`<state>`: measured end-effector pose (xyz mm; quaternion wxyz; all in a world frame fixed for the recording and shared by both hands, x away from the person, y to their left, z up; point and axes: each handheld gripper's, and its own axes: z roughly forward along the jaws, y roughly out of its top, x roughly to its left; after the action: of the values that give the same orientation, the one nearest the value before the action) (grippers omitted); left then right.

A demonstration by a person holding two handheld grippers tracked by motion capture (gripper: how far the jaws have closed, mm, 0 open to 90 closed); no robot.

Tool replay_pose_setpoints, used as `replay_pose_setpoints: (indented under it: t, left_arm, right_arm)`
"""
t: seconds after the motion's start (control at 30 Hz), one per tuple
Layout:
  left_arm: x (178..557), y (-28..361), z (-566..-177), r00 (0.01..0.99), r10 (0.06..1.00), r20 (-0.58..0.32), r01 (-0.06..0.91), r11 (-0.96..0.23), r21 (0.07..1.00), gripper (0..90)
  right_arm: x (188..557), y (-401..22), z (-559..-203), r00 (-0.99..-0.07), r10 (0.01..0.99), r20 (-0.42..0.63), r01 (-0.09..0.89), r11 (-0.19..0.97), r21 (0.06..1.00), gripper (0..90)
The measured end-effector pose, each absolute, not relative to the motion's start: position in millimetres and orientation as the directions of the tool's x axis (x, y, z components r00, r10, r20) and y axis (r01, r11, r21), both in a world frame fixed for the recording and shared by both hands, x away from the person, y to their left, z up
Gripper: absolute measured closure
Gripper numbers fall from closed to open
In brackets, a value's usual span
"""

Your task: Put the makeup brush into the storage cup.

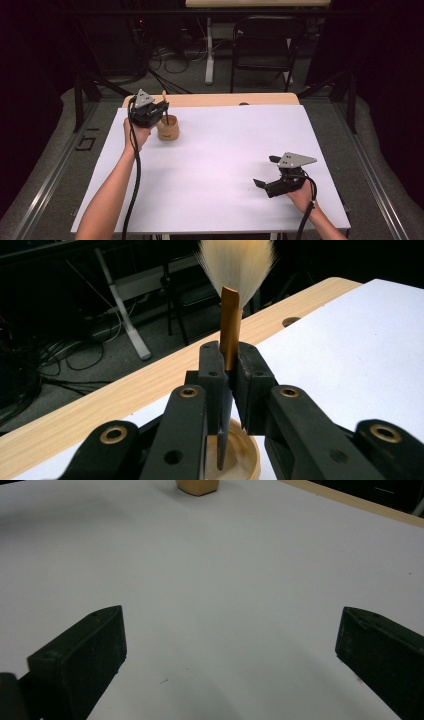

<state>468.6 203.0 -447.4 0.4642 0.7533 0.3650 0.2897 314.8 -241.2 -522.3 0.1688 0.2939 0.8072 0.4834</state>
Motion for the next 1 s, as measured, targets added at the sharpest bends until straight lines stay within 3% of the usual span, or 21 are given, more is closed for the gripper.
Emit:
replay_pose_setpoints:
  t: [0.43, 0.47, 0.6, 0.7, 1.0]
  left_arm:
    - [474.8, 204.2, -454.3, 0.561, 0.823, 0.087, 0.302, -0.301, 0.904, 80.1]
    - [475.1, 204.0, -454.5, 0.566, 0.819, 0.088, 0.307, -0.308, 0.901, 75.0]
    - [472.7, 205.9, -452.9, 0.562, 0.825, 0.059, 0.328, -0.288, 0.9, 32.3]
    - [467.8, 207.9, -448.1, 0.568, 0.821, 0.059, 0.319, -0.287, 0.903, 14.2]
    - [447.7, 211.0, -438.2, 0.582, 0.807, 0.097, 0.281, -0.311, 0.908, 3.8]
  right_arm:
    - [314.6, -241.7, -521.8, -0.769, 0.639, 0.014, 0.311, 0.356, 0.881, 0.0]
    - [314.4, -241.7, -521.7, -0.769, 0.639, 0.014, 0.312, 0.356, 0.881, 0.0]
    - [314.6, -242.8, -521.2, -0.77, 0.638, 0.015, 0.308, 0.351, 0.884, 0.0]
    - [314.5, -243.9, -520.4, -0.767, 0.642, 0.018, 0.311, 0.347, 0.885, 0.0]
    - [313.7, -245.5, -518.2, -0.766, 0.643, 0.014, 0.3, 0.338, 0.892, 0.0]
